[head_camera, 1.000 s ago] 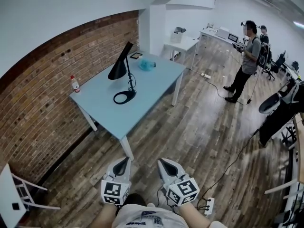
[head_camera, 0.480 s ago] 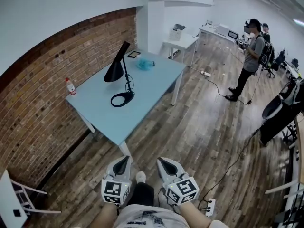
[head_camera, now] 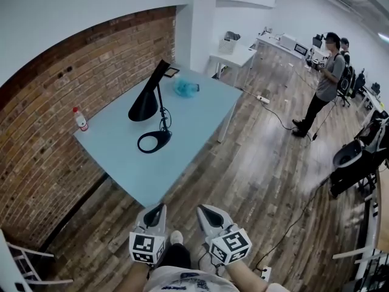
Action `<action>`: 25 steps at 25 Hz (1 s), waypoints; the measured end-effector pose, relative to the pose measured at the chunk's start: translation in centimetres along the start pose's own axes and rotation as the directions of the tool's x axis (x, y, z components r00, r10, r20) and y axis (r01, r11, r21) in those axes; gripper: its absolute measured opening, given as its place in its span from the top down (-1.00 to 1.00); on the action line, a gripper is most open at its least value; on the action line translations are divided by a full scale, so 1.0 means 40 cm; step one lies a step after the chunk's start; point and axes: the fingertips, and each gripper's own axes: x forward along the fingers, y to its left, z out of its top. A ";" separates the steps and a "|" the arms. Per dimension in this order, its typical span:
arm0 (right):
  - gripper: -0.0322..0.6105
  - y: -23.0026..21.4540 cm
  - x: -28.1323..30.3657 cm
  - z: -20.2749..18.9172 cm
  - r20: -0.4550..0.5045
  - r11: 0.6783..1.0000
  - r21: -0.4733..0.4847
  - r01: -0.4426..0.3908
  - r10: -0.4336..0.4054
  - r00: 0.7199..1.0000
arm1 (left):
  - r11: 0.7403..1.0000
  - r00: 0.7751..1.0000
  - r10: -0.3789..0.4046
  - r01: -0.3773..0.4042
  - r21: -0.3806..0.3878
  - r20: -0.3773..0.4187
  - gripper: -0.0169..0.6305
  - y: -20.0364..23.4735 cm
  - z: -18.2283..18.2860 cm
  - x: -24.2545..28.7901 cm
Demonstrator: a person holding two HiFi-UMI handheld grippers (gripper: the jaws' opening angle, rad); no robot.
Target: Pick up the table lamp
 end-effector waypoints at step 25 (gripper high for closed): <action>0.90 -0.234 0.581 0.157 -0.025 1.000 -0.004 -0.023 0.023 0.999 | 1.000 1.000 -0.026 0.026 -0.009 -0.014 0.97 0.387 0.098 0.469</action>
